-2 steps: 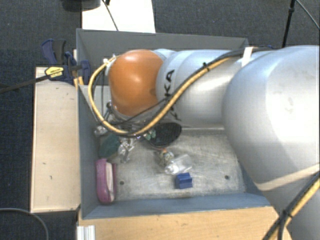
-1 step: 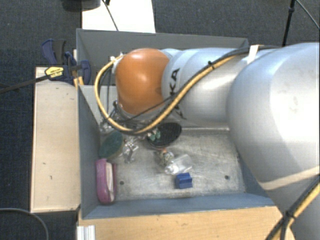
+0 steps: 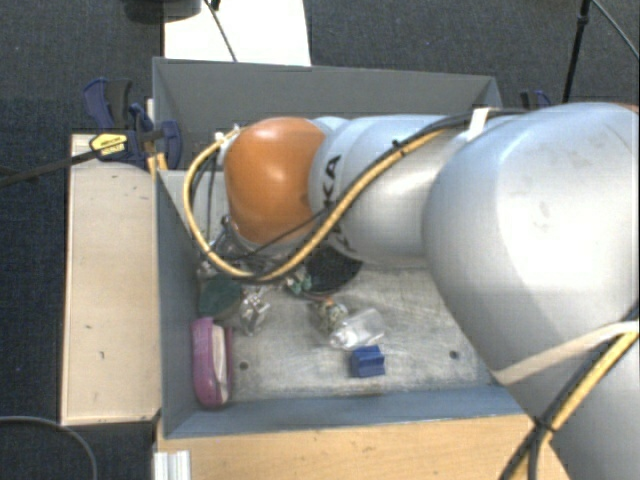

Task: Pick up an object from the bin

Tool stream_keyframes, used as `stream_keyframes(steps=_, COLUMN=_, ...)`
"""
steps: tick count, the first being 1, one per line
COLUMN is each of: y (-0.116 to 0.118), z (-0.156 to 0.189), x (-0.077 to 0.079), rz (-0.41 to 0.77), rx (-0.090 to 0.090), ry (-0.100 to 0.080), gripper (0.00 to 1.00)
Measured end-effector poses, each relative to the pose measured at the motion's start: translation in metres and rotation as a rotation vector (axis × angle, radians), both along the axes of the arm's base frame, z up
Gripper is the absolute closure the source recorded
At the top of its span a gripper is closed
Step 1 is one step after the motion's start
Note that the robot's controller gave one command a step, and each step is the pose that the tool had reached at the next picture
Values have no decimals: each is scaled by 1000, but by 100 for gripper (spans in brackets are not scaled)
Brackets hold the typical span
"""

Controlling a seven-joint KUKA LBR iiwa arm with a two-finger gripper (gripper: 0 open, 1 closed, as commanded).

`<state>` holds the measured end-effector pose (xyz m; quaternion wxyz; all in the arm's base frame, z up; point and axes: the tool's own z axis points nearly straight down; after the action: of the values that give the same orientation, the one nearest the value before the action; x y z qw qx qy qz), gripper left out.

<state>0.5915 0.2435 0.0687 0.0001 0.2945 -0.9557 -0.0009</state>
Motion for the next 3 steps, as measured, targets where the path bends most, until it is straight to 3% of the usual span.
stream_keyframes(steps=1, y=0, z=1, x=1, rz=-4, rx=1, ry=-2, gripper=0)
stream_keyframes(steps=2, y=1, z=2, x=1, rz=-4, rx=2, ry=-3, gripper=100)
stream_keyframes(steps=3, y=1, z=40, x=3, rz=-6, rx=2, ry=-8, gripper=100)
